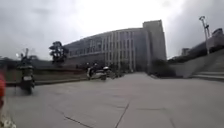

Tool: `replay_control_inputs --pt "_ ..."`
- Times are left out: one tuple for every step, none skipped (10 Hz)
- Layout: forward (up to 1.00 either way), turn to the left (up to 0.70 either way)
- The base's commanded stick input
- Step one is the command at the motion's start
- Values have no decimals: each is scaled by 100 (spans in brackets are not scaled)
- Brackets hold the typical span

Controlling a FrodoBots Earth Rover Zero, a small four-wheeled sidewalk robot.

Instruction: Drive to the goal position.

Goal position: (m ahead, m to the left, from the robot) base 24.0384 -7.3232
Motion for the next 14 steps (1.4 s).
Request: replay_control_inputs --pt "70 -35" --pt "70 -35" --pt "70 -35" --pt "70 -35" --pt "70 -35" --pt "70 -35" --pt "70 -35" --pt "70 -35" --pt "70 -35" --pt "70 -35" --pt "70 -34" --pt "70 -18" --pt "70 -2" --pt "70 0"
